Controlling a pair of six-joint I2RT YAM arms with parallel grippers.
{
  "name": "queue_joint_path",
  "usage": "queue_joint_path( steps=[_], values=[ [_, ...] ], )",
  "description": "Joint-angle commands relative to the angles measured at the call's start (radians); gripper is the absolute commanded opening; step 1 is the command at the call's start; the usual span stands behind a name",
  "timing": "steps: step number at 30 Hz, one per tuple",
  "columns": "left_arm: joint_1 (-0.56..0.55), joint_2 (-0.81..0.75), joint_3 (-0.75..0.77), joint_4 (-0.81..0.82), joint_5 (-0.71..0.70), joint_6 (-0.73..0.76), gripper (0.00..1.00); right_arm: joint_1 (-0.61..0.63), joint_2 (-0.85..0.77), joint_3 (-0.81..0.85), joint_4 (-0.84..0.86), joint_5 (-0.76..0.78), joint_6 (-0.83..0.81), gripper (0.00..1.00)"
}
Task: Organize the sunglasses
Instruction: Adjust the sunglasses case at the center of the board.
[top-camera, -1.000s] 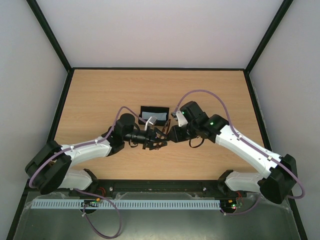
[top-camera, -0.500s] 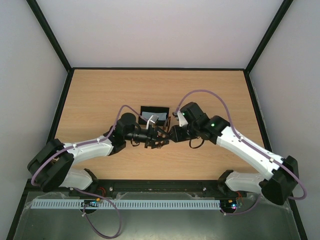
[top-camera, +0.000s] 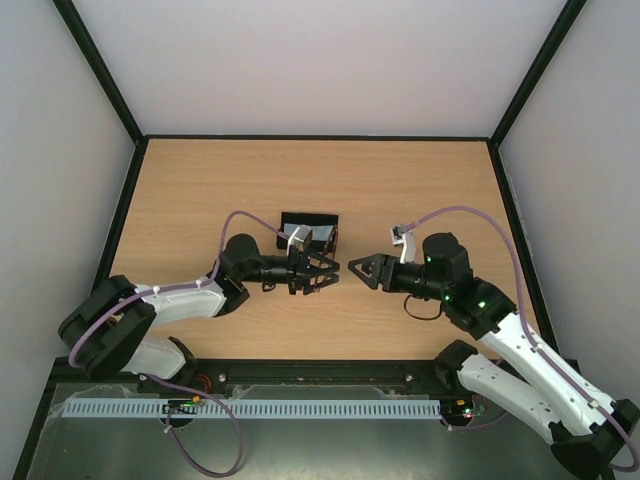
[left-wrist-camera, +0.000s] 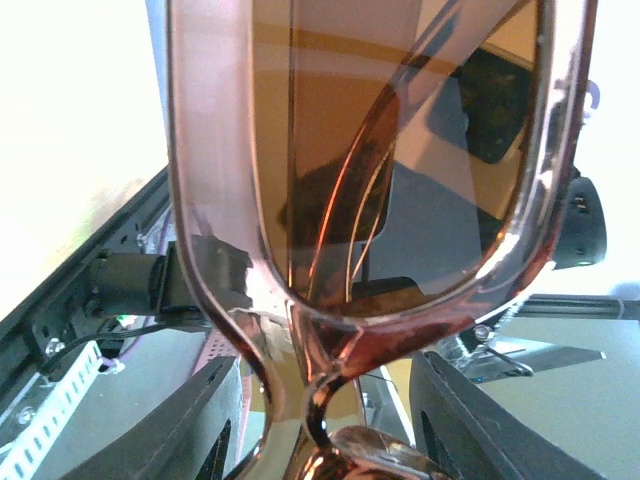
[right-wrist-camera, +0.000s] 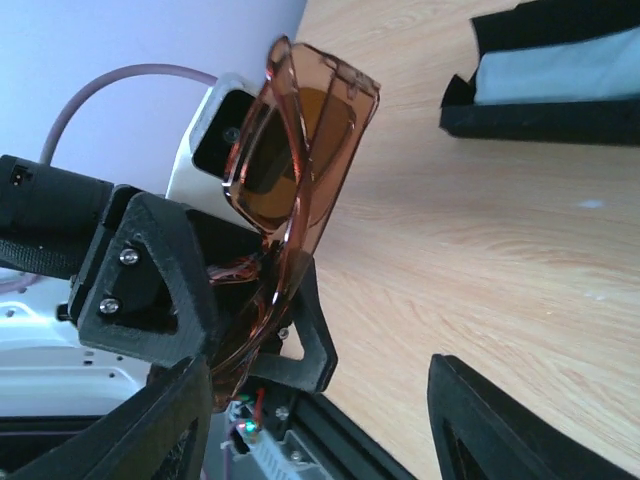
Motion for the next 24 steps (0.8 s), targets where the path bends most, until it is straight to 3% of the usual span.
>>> queue_joint_path(
  steps=[1,12,24],
  values=[
    [0.004,0.014,-0.020,0.213,-0.002,-0.080,0.23,-0.014,-0.019,-0.126,0.331,-0.146,0.205,0.60],
    [-0.009,0.008,-0.019,0.241,-0.014,-0.094,0.23,-0.048,0.069,-0.181,0.605,-0.200,0.337,0.57],
    [-0.013,0.019,-0.018,0.273,-0.017,-0.106,0.23,-0.049,0.151,-0.186,0.630,-0.236,0.367,0.51]
  ],
)
